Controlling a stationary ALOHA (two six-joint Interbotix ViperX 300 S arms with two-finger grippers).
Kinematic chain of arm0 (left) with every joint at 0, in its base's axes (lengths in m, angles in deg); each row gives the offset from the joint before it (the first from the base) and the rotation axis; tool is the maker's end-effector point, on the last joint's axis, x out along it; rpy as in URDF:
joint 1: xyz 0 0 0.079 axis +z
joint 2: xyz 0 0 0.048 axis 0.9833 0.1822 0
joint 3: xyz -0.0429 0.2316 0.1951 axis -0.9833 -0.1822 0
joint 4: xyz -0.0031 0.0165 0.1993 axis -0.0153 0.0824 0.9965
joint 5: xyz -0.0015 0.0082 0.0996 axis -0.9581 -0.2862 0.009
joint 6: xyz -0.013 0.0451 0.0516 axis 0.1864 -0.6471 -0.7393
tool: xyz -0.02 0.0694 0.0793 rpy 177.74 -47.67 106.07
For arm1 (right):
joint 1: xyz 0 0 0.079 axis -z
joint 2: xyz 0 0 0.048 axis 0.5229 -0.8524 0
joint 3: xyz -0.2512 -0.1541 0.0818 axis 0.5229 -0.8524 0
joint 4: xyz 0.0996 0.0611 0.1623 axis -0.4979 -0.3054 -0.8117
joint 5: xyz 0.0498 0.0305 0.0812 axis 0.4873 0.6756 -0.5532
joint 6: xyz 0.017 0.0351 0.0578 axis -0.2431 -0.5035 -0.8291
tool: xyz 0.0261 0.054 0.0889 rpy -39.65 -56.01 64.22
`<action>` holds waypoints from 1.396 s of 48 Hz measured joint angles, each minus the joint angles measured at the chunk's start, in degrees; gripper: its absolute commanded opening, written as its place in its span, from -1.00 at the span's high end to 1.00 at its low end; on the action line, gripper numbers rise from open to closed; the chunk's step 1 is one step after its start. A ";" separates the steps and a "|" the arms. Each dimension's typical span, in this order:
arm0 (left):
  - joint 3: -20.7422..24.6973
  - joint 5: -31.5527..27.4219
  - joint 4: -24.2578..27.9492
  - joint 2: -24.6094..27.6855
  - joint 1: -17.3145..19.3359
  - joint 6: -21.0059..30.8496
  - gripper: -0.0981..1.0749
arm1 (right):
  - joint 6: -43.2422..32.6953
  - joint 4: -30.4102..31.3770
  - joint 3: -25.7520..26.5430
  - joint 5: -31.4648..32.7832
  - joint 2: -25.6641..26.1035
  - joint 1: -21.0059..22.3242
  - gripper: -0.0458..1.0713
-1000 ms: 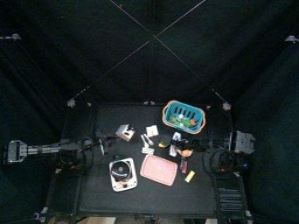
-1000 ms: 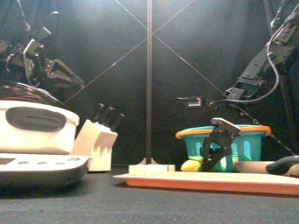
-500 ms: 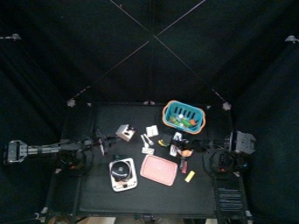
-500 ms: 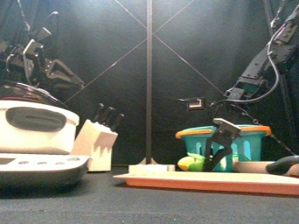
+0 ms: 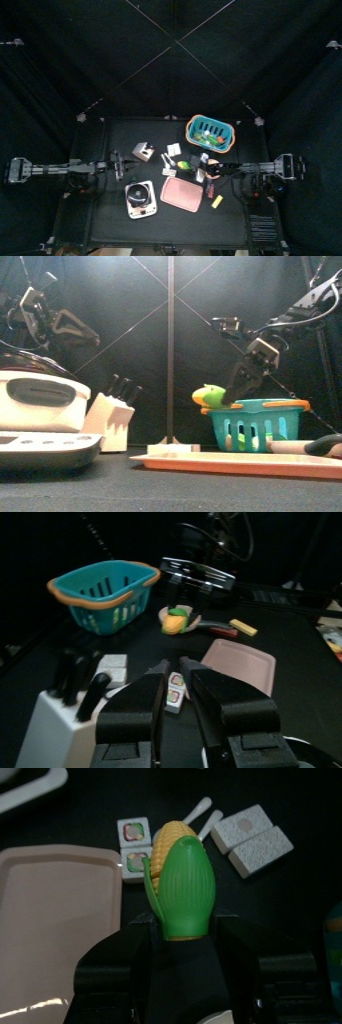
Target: Remove corn husk
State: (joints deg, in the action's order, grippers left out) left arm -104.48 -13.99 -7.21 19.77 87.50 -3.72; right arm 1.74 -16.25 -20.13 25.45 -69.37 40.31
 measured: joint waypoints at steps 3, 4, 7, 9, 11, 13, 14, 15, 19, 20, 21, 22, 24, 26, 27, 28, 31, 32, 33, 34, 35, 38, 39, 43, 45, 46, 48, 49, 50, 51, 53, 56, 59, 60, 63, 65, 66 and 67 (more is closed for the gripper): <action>0.97 0.53 1.76 1.32 -1.23 0.00 -0.26 | 0.00 0.00 0.00 -0.97 1.58 -0.09 -0.33; 1.32 0.70 2.37 1.93 -1.58 0.00 -0.26 | 0.00 0.00 0.00 -1.49 2.02 -0.26 -0.33; 2.64 1.49 4.13 4.22 -2.29 0.00 -0.27 | 0.00 0.00 0.09 -3.34 3.08 -0.35 -0.33; 3.43 1.85 4.83 5.45 -2.46 0.00 -0.29 | 0.00 0.00 0.09 -4.57 3.60 -0.44 -0.33; 4.31 2.37 5.71 7.21 -2.72 0.00 -0.33 | 0.00 0.09 0.18 -5.98 3.78 -0.35 -0.33; 5.27 2.90 6.59 9.05 -2.90 0.00 -0.38 | 0.00 0.09 0.35 -7.12 3.87 -0.44 -0.33; 5.71 3.25 7.21 9.93 -2.90 -0.09 -0.40 | 0.00 0.09 0.44 -7.73 3.78 -0.44 -0.33; 6.24 3.52 7.82 10.81 -2.90 -0.09 -0.44 | 0.00 0.09 0.44 -8.17 3.87 -0.53 -0.33; 8.09 4.66 10.63 14.50 -2.99 -0.09 -0.60 | 0.09 0.18 1.05 -9.67 3.87 -0.53 -0.33; 8.44 4.83 11.25 15.29 -2.99 -0.09 -0.65 | 0.09 0.09 1.23 -9.93 3.87 -0.53 -0.33; 8.79 5.19 11.78 16.08 -3.08 -0.09 -0.70 | 0.09 0.18 1.41 -10.20 3.78 -0.53 -0.33; 9.23 5.45 12.48 16.96 -2.99 -0.09 -0.76 | 0.09 0.18 1.58 -10.46 3.87 -0.53 -0.33; 9.93 5.89 13.18 18.19 -3.08 -0.26 -0.84 | 0.00 0.09 1.85 -10.81 3.78 -0.62 -0.33; 10.72 6.50 13.80 19.51 -3.08 -0.18 -0.91 | 0.18 0.18 2.11 -11.16 3.78 -0.53 -0.33; 11.16 6.68 13.97 20.39 -3.08 0.00 -0.93 | 0.18 0.18 2.20 -11.34 3.69 -0.62 -0.33; 11.60 6.94 14.06 21.01 -3.08 -0.09 -0.94 | 0.18 0.18 2.29 -11.51 3.60 -0.62 -0.33; 12.57 7.29 14.33 22.68 -2.99 -0.18 -0.94 | 0.09 0.18 2.46 -11.95 3.52 -0.53 -0.33; 12.92 7.38 14.41 23.20 -2.90 -0.26 -0.93 | 0.18 0.26 2.55 -12.13 3.43 -0.53 -0.33; 13.27 7.47 14.50 23.82 -2.90 -0.26 -0.93 | 0.18 0.18 2.64 -12.22 3.25 -0.53 -0.33; 13.62 7.65 14.59 24.43 -2.81 -0.18 -0.93 | 0.18 0.26 2.64 -12.39 3.16 -0.62 -0.33; 13.97 7.91 14.68 24.87 -2.81 -0.18 -0.93 | 0.18 0.26 2.64 -12.48 3.16 -0.62 -0.33; 14.85 8.79 14.85 26.46 -2.29 -0.18 -0.93 | 0.18 0.26 2.72 -12.92 2.99 -0.62 -0.33; 15.21 9.05 14.85 26.98 -2.11 -0.18 -0.93 | 0.18 0.26 2.72 -13.01 2.99 -0.62 -0.33; 16.17 10.55 14.85 29.00 -1.32 -0.26 -0.93 | 0.26 0.26 2.90 -13.62 2.99 -0.53 -0.33; 16.70 11.43 14.68 29.88 -0.97 0.00 -0.93 | 0.26 0.35 2.99 -13.89 2.99 -0.53 -0.33; 16.88 11.95 14.50 30.23 -0.79 0.09 -0.93 | 0.26 0.35 3.08 -14.06 2.99 -0.53 -0.33; 17.40 12.83 14.15 30.85 -0.53 0.00 -0.93 | 0.26 0.35 3.25 -14.50 2.99 -0.53 -0.33; 17.49 13.27 13.89 31.03 -0.44 0.00 -0.93 | 0.26 0.35 3.34 -14.59 3.08 -0.44 -0.33; 17.75 13.71 13.45 31.29 -0.35 0.00 -0.93 | 0.26 0.44 3.43 -15.03 3.08 -0.35 -0.33; 17.84 14.15 13.18 31.55 -0.35 0.00 -0.93 | 0.26 0.44 3.52 -15.38 3.16 -0.35 -0.33; 18.11 15.12 12.30 31.99 -0.35 0.18 -0.93 | 0.35 0.44 3.43 -16.26 3.43 -0.26 -0.33; 18.37 16.35 10.72 32.26 -0.26 0.26 -0.93 | 0.35 0.35 3.52 -17.84 4.13 -0.26 -0.33; 18.37 17.14 8.70 32.34 -0.18 0.26 -0.93 | 0.26 0.18 3.52 -19.51 4.83 -0.09 -0.33; 18.46 17.40 7.73 32.34 -0.26 0.26 -0.93 | 0.26 0.09 3.52 -20.04 5.10 0.00 -0.33; 18.37 17.93 4.83 32.43 -0.18 0.09 -0.92 | 0.26 -0.70 3.52 -22.15 5.89 0.53 -0.33; 18.46 18.11 3.16 32.52 -0.18 0.18 -0.92 | 0.26 -1.23 3.52 -23.20 6.15 0.88 -0.33; 18.46 18.19 2.46 32.52 -0.18 0.26 -0.92 | 0.26 -1.49 3.52 -23.82 6.24 0.97 -0.33; 18.46 18.19 1.76 32.52 -0.18 0.44 -0.92 | 0.26 -1.76 3.52 -24.17 6.33 1.14 -0.33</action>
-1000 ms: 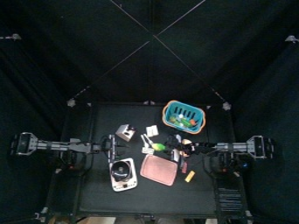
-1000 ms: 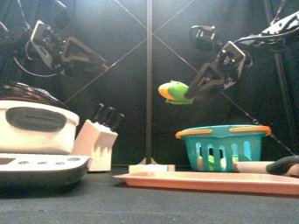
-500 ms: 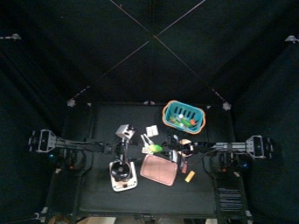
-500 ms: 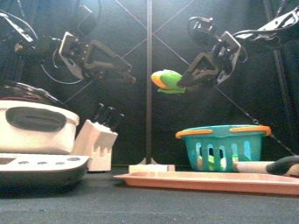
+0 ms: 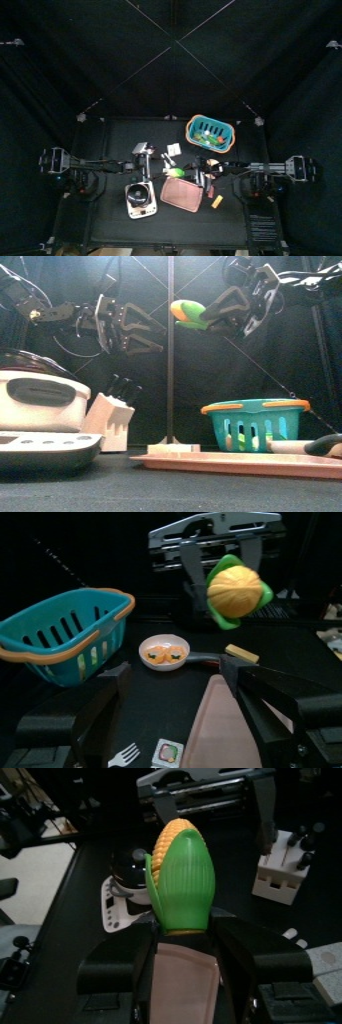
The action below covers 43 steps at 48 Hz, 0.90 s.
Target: Remove corn husk
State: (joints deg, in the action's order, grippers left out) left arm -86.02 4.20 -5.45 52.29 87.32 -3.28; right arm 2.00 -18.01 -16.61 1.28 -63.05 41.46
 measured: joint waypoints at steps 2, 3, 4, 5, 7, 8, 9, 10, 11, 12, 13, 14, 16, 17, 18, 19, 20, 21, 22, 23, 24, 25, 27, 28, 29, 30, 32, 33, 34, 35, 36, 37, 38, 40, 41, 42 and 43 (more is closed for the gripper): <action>0.18 0.09 -1.67 0.09 0.09 0.44 -0.92 | 0.00 -0.35 0.00 -0.62 0.00 0.53 -0.33; 0.26 0.18 -2.72 0.09 0.00 0.62 -0.92 | 0.00 -0.44 0.00 -0.79 0.09 0.62 -0.33; 0.44 0.09 -3.87 0.18 0.00 1.05 -0.92 | 0.00 -0.44 0.00 -0.88 0.09 0.88 -0.33; 0.70 0.09 -5.45 0.18 0.00 1.49 -0.92 | 0.00 -0.53 0.00 -0.97 0.09 1.05 -0.33; 1.14 0.09 -7.56 0.18 -0.09 2.20 -0.92 | 0.00 -0.62 0.00 -1.14 0.09 1.41 -0.33; 1.23 0.09 -8.79 0.18 -0.18 2.55 -0.92 | 0.00 -0.62 -0.09 -1.14 0.09 1.49 -0.33; 1.49 0.09 -10.02 0.18 -0.26 3.16 -0.92 | 0.00 -0.62 0.00 -1.23 0.09 1.67 -0.33; 1.76 0.00 -11.16 0.18 -0.44 3.69 -0.92 | 0.09 -0.62 0.00 -1.23 0.00 1.76 -0.33; 2.02 -0.18 -12.22 0.18 -0.70 4.22 -0.92 | 0.00 -0.53 0.00 -1.23 0.00 1.85 -0.33; 2.29 -0.44 -13.01 0.18 -1.05 4.66 -0.92 | 0.00 -0.53 0.00 -1.23 0.09 1.85 -0.33; 2.55 -0.70 -13.80 0.18 -1.32 5.19 -0.92 | 0.09 -0.53 0.00 -1.23 0.09 1.93 -0.33; 2.72 -1.14 -14.24 0.18 -1.49 5.80 -0.92 | 0.09 -0.53 0.00 -1.23 0.09 2.02 -0.33; 3.16 -2.20 -14.94 0.18 -1.85 7.03 -0.92 | 0.09 -0.44 0.00 -1.32 0.00 2.20 -0.33; 3.34 -2.72 -15.12 0.18 -1.93 7.65 -0.92 | 0.09 -0.44 -0.09 -1.32 0.09 2.20 -0.33; 3.52 -3.34 -15.12 0.18 -2.11 8.26 -0.92 | 0.09 -0.44 0.00 -1.32 0.00 2.37 -0.33; 3.69 -3.96 -15.21 0.18 -2.29 8.79 -0.92 | 0.09 -0.44 0.00 -1.32 0.09 2.46 -0.33; 3.96 -4.57 -15.21 0.18 -2.37 9.49 -0.92 | 0.09 -0.44 0.00 -1.32 0.09 2.55 -0.33; 4.13 -5.27 -15.21 0.18 -2.55 10.28 -0.92 | 0.00 -0.44 0.00 -1.32 0.09 2.72 -0.33; 4.22 -5.71 -15.21 0.18 -2.72 10.72 -0.92 | 0.09 -0.35 -0.09 -1.23 0.09 2.81 -0.32; 4.31 -6.15 -15.21 0.18 -2.72 11.34 -0.92 | 0.09 -0.44 -0.09 -1.32 0.00 2.99 -0.32; 4.39 -6.50 -15.21 0.18 -2.72 12.04 -0.92 | 0.09 -0.35 0.00 -1.32 0.09 3.16 -0.32; 4.48 -6.86 -15.21 0.18 -2.72 12.83 -0.92 | 0.09 -0.35 0.00 -1.32 0.09 3.25 -0.32; 4.48 -7.29 -15.21 0.18 -2.81 14.06 -0.92 | 0.18 -0.35 0.00 -1.32 0.00 3.60 -0.31; 4.48 -7.29 -15.21 0.18 -2.81 14.50 -0.92 | 0.18 -0.26 0.00 -1.41 0.09 3.78 -0.31; 4.48 -7.38 -15.29 0.18 -2.72 14.94 -0.92 | 0.18 -0.26 0.00 -1.41 0.09 3.87 -0.30; 4.48 -7.38 -15.29 0.18 -2.81 15.38 -0.92 | 0.18 -0.18 -0.09 -1.41 0.00 3.96 -0.30; 4.48 -7.47 -15.29 0.18 -2.81 16.44 -0.92 | 0.18 0.00 -0.09 -1.49 0.09 4.22 -0.29; 4.48 -7.47 -15.29 0.18 -2.81 17.05 -0.92 | 0.18 0.09 0.00 -1.49 0.09 4.31 -0.29; 4.48 -7.47 -15.29 0.18 -2.81 17.49 -0.92 | 0.18 0.26 -0.09 -1.49 0.09 4.39 -0.29; 4.48 -7.47 -15.29 0.18 -2.81 18.02 -0.92 | 0.09 0.26 0.00 -1.41 0.00 4.48 -0.29; 4.48 -7.47 -15.29 0.18 -2.72 18.46 -0.92 | 0.18 0.26 0.00 -1.49 0.00 4.57 -0.28; 4.48 -7.47 -15.29 0.18 -2.81 19.07 -0.92 | 0.18 0.35 0.00 -1.41 0.09 4.66 -0.28; 4.48 -7.47 -15.29 0.18 -2.81 19.60 -0.92 | 0.18 0.35 0.00 -1.49 0.00 4.75 -0.28; 4.48 -7.47 -15.29 0.18 -2.72 20.65 -0.92 | 0.18 0.35 -0.09 -1.49 0.09 4.92 -0.28; 4.48 -7.56 -15.29 0.18 -2.72 21.09 -0.92 | 0.18 0.35 0.00 -1.49 0.00 5.01 -0.28; 4.48 -7.47 -15.29 0.18 -2.72 21.62 -0.92 | 0.18 0.35 0.00 -1.49 0.09 5.10 -0.28; 4.48 -7.47 -15.21 0.18 -2.81 21.97 -0.92 | 0.18 0.44 0.00 -1.49 0.09 5.27 -0.28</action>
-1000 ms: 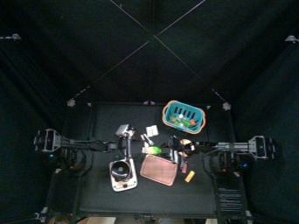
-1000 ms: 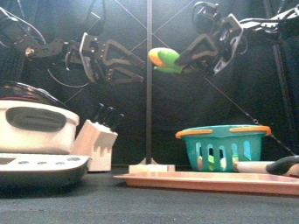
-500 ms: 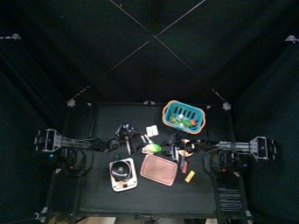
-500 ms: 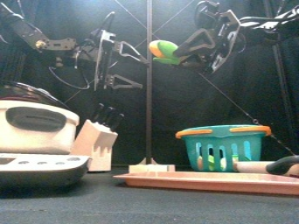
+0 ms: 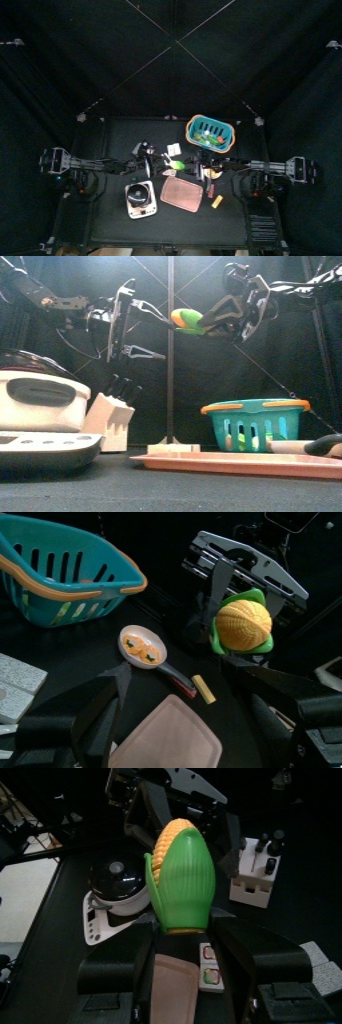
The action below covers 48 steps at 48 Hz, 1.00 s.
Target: Remove corn husk
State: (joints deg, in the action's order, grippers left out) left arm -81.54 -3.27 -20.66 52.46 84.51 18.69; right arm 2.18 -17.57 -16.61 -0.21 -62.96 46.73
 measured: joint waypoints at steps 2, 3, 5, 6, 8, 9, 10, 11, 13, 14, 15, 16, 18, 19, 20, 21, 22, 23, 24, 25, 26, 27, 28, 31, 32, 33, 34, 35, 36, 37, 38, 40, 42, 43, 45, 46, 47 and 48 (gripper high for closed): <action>0.09 0.00 0.18 0.00 0.09 0.79 -0.92 | 0.00 -0.09 0.00 0.00 0.00 0.26 -0.28; 0.00 0.00 0.35 0.00 0.09 1.05 -0.92 | -0.09 0.00 0.00 0.00 -0.09 0.26 -0.28; 0.00 0.00 0.79 0.18 0.09 1.76 -0.92 | 0.00 0.00 0.00 0.00 0.00 0.44 -0.28; 0.00 0.09 1.05 0.26 0.26 2.11 -0.92 | 0.00 0.09 0.00 0.00 0.00 0.53 -0.28; 0.00 0.26 1.58 0.53 0.26 2.64 -0.92 | 0.00 0.00 0.00 0.00 -0.09 0.62 -0.28; 0.09 0.44 1.76 0.70 0.26 2.90 -0.92 | 0.00 0.09 0.00 0.00 -0.09 0.53 -0.28; 0.00 0.53 2.02 0.88 0.26 3.08 -0.92 | 0.00 0.09 0.00 0.00 -0.09 0.53 -0.28; 0.00 0.70 2.20 1.05 0.26 3.16 -0.92 | 0.00 0.00 0.00 0.00 0.00 0.62 -0.28; 0.18 1.05 2.46 1.49 0.35 3.60 -0.92 | 0.00 0.00 0.00 0.00 0.00 0.62 -0.28; 0.26 1.41 2.72 1.76 0.35 3.87 -0.92 | 0.00 0.00 0.00 0.00 0.00 0.62 -0.28; 0.35 1.67 2.90 1.93 0.35 3.96 -0.92 | -0.09 0.09 0.00 0.00 -0.09 0.70 -0.28; 0.53 1.85 2.99 2.20 0.35 4.04 -0.92 | 0.00 0.00 -0.09 0.00 -0.09 0.70 -0.28; 0.88 2.55 3.43 2.81 0.35 4.22 -0.92 | 0.00 0.09 0.00 0.00 0.00 0.70 -0.28; 0.97 2.81 3.60 3.08 0.35 4.31 -0.92 | 0.00 0.00 0.00 0.00 0.00 0.70 -0.28; 1.14 3.16 3.69 3.43 0.35 4.31 -0.92 | 0.00 0.00 0.00 0.00 0.00 0.70 -0.28; 1.41 3.69 3.87 3.78 0.35 4.31 -0.92 | 0.00 0.09 0.00 0.00 0.00 0.62 -0.28; 1.49 4.13 4.04 4.13 0.35 4.31 -0.92 | 0.00 0.00 0.00 -0.09 0.00 0.62 -0.28; 1.58 4.48 4.13 4.39 0.35 4.39 -0.92 | 0.00 0.00 0.00 0.00 0.00 0.70 -0.28; 1.58 4.48 4.13 4.39 0.35 4.39 -0.92 | 0.00 0.00 0.00 -0.09 -0.09 0.70 -0.28; 1.85 5.71 4.22 5.01 0.35 4.39 -0.92 | 0.00 0.09 0.00 -0.09 0.00 0.70 -0.28; 2.02 6.24 4.31 5.27 0.44 4.39 -0.92 | 0.00 0.09 0.00 -0.09 -0.09 0.70 -0.28; 2.11 6.86 4.31 5.63 0.44 4.39 -0.92 | 0.00 0.09 -0.09 -0.09 0.00 0.70 -0.28; 2.20 7.29 4.31 5.80 0.53 4.48 -0.92 | 0.00 0.09 -0.09 0.00 -0.09 0.70 -0.28; 2.29 8.53 4.31 6.33 0.53 4.48 -0.92 | 0.00 0.09 0.00 -0.09 0.00 0.62 -0.28; 2.29 8.79 4.31 6.50 0.53 4.57 -0.92 | 0.00 0.09 0.00 -0.09 -0.09 0.70 -0.28; 2.37 9.23 4.22 6.77 0.53 4.57 -0.91 | 0.00 0.09 0.00 -0.09 -0.09 0.70 -0.28; 2.37 9.49 4.22 6.86 0.53 4.57 -0.91 | 0.00 0.00 0.00 -0.09 -0.09 0.70 -0.28; 2.37 9.76 4.13 6.94 0.62 4.57 -0.90 | 0.00 0.00 0.00 0.00 0.00 0.70 -0.28; 2.37 9.93 3.96 7.12 0.62 4.57 -0.89 | 0.00 0.00 0.00 -0.09 -0.09 0.70 -0.28; 2.37 10.11 3.87 7.21 0.62 4.57 -0.89 | 0.00 0.00 -0.09 -0.09 -0.09 0.70 -0.28; 2.37 10.20 3.69 7.29 0.62 4.57 -0.88 | -0.09 0.09 0.00 -0.09 -0.09 0.70 -0.28; 2.37 10.46 3.43 7.47 0.70 4.57 -0.84 | 0.00 0.09 0.00 -0.09 -0.09 0.70 -0.28; 2.37 10.63 3.25 7.56 0.79 4.57 -0.82 | 0.00 0.09 0.00 -0.09 -0.09 0.70 -0.28; 2.37 10.63 3.16 7.65 0.88 4.57 -0.80 | 0.00 0.00 -0.09 -0.09 -0.09 0.79 -0.28; 2.46 10.72 3.08 7.82 0.97 4.57 -0.77 | 0.00 0.09 0.00 -0.09 -0.18 0.79 -0.28; 2.55 10.81 3.08 7.91 0.97 4.57 -0.75 | 0.00 0.09 0.00 -0.09 -0.18 0.79 -0.28; 2.64 10.81 2.99 8.00 0.97 4.57 -0.74 | 0.00 0.09 -0.09 0.00 -0.18 0.88 -0.28; 2.72 10.81 2.99 8.09 1.05 4.57 -0.72 | 0.00 0.00 -0.09 -0.09 -0.26 0.88 -0.28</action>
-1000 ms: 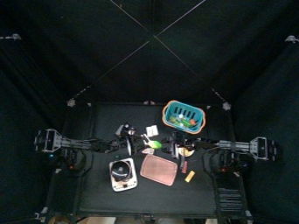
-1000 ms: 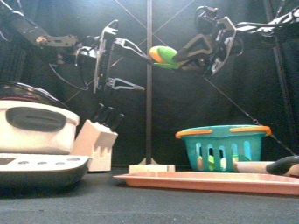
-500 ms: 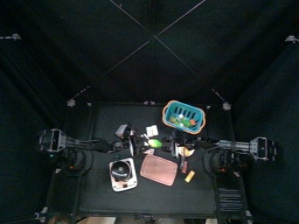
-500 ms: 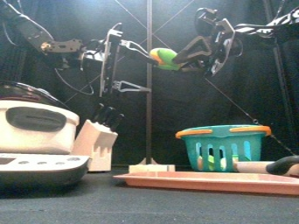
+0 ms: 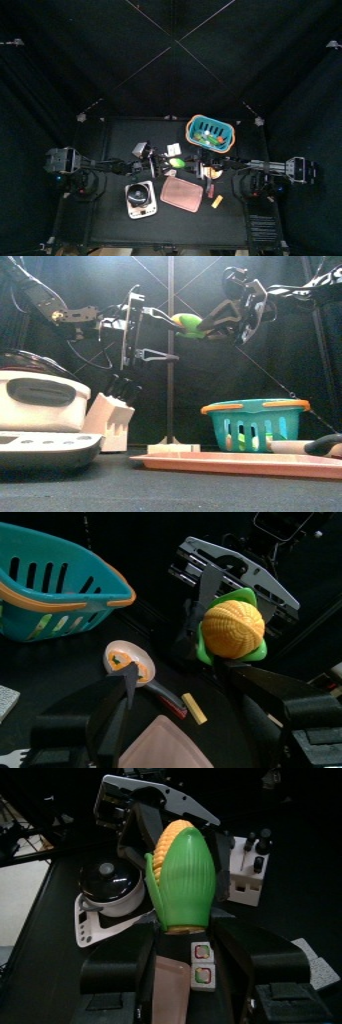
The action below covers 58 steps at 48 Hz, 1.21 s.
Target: Remove corn husk
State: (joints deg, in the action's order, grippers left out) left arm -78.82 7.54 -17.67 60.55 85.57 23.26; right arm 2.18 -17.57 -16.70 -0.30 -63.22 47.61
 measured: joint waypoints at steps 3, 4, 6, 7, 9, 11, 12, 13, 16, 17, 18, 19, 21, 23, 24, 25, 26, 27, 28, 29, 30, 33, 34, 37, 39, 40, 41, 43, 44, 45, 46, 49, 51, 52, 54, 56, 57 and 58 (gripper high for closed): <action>0.26 0.00 -0.18 0.35 0.00 0.00 -0.66 | 0.00 0.09 0.09 0.00 -0.26 0.09 -0.28; 0.35 0.00 -0.18 0.53 0.09 0.00 -0.64 | 0.00 0.09 0.09 0.00 -0.35 0.00 -0.28; 0.62 0.09 -0.26 0.97 0.09 0.00 -0.62 | -0.09 0.00 0.00 0.09 -0.62 -0.09 -0.28; 0.79 0.26 -0.26 1.14 0.18 0.00 -0.60 | -0.09 0.00 0.09 0.00 -0.70 -0.09 -0.28; 1.05 0.44 -0.26 1.67 0.18 -0.09 -0.58 | 0.00 0.00 0.00 0.00 -0.97 0.00 -0.28; 1.23 0.79 -0.26 2.02 0.18 0.00 -0.55 | 0.00 0.00 0.00 0.00 -1.14 0.00 -0.28; 1.23 0.79 -0.26 2.02 0.18 0.00 -0.53 | 0.00 0.09 0.00 0.09 -1.32 0.00 -0.28; 1.32 1.05 -0.35 2.46 0.09 -0.09 -0.51 | 0.00 0.09 0.09 0.00 -1.49 0.00 -0.28; 1.49 1.67 -0.26 3.08 0.18 0.00 -0.46 | 0.00 0.09 0.00 0.09 -1.93 0.09 -0.28; 1.49 1.85 -0.26 3.16 0.18 0.00 -0.45 | 0.00 0.09 0.00 0.00 -2.02 0.00 -0.28; 1.49 2.02 -0.35 3.34 0.18 0.00 -0.43 | 0.00 0.18 0.00 0.09 -2.11 0.00 -0.28; 1.49 2.20 -0.26 3.43 0.18 0.00 -0.41 | 0.00 0.18 0.00 0.09 -2.29 0.00 -0.28; 1.49 2.46 -0.35 3.52 0.09 0.00 -0.36 | 0.00 0.18 0.00 0.09 -2.46 0.09 -0.28; 1.49 2.72 -0.35 3.69 0.18 0.00 -0.31 | 0.00 0.26 0.00 0.09 -2.64 0.00 -0.28; 1.49 2.72 -0.35 3.69 0.09 0.00 -0.29 | 0.00 0.26 0.00 0.09 -2.72 0.00 -0.28; 1.49 2.72 -0.26 3.69 0.09 0.00 -0.27 | 0.00 0.26 0.00 0.09 -2.90 0.00 -0.28; 1.49 2.72 -0.26 3.69 0.09 0.00 -0.25 | 0.00 0.35 0.00 0.09 -2.99 0.00 -0.28; 1.49 2.72 -0.35 3.69 0.09 0.00 -0.22 | 0.00 0.35 0.09 0.09 -3.08 0.00 -0.28; 1.49 2.72 -0.35 3.69 0.09 0.00 -0.19 | 0.00 0.44 0.00 0.09 -3.16 0.00 -0.28; 1.49 2.72 -0.26 3.69 0.09 0.00 -0.17 | 0.00 0.44 0.00 0.09 -3.25 0.00 -0.28; 1.49 2.72 -0.35 3.69 0.09 0.00 -0.15 | 0.00 0.53 0.00 0.09 -3.25 0.00 -0.28; 1.49 2.72 -0.35 3.69 0.09 0.00 -0.06 | 0.44 0.79 0.00 0.09 -3.60 -0.09 -0.28; 1.49 2.72 -0.35 3.69 0.09 0.00 -0.03 | 0.35 0.79 0.00 0.09 -3.69 -0.09 -0.28; 1.49 2.72 -0.35 3.69 0.09 0.00 0.06 | 0.35 0.88 0.00 0.09 -3.96 -0.18 -0.28; 1.49 2.72 -0.35 3.69 0.09 0.00 0.12 | 0.35 0.97 0.09 0.09 -4.22 -0.18 -0.29; 1.49 2.72 -0.35 3.69 0.09 0.00 0.15 | 0.35 0.97 0.18 0.09 -4.31 -0.26 -0.29; 1.49 2.72 -0.35 3.69 0.09 0.00 0.18 | 0.35 1.05 0.18 0.09 -4.48 -0.18 -0.29; 1.41 2.72 -0.44 3.78 0.09 0.00 0.23 | 0.35 1.14 0.26 0.09 -4.75 -0.26 -0.30; 1.49 2.72 -0.44 3.78 0.09 0.09 0.25 | 0.35 1.14 0.26 0.18 -4.83 -0.26 -0.30; 1.41 2.72 -0.44 3.87 0.09 0.00 0.27 | 0.35 1.14 0.26 0.09 -4.92 -0.26 -0.31; 1.41 2.72 -0.44 3.96 0.18 0.09 0.29 | 0.35 1.14 0.26 0.09 -5.10 -0.26 -0.31; 1.49 2.72 -0.62 4.04 0.18 0.09 0.33 | 0.35 1.14 0.26 0.35 -5.45 -0.35 -0.32; 1.41 2.72 -0.62 4.04 0.18 0.09 0.34 | 0.26 1.14 0.35 0.53 -5.63 -0.26 -0.32; 1.41 2.72 -0.62 4.04 0.18 0.09 0.34 | 0.35 1.14 0.53 0.62 -5.71 -0.26 -0.32; 1.41 2.72 -0.62 4.04 0.18 0.09 0.34 | 0.35 1.14 0.70 0.70 -5.80 -0.26 -0.34; 1.41 2.72 -0.62 4.04 0.26 0.00 0.34 | 0.26 1.14 0.79 0.88 -5.80 -0.26 -0.36; 1.41 2.72 -0.62 4.04 0.35 0.09 0.34 | 0.26 1.14 0.79 0.88 -5.80 -0.26 -0.37; 1.41 2.72 -0.62 4.04 0.35 0.09 0.34 | 0.35 1.14 0.79 0.88 -5.80 -0.26 -0.39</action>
State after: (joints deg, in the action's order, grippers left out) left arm -77.41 10.26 -18.29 64.59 85.92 23.35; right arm 2.53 -16.43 -15.91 0.58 -69.02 47.35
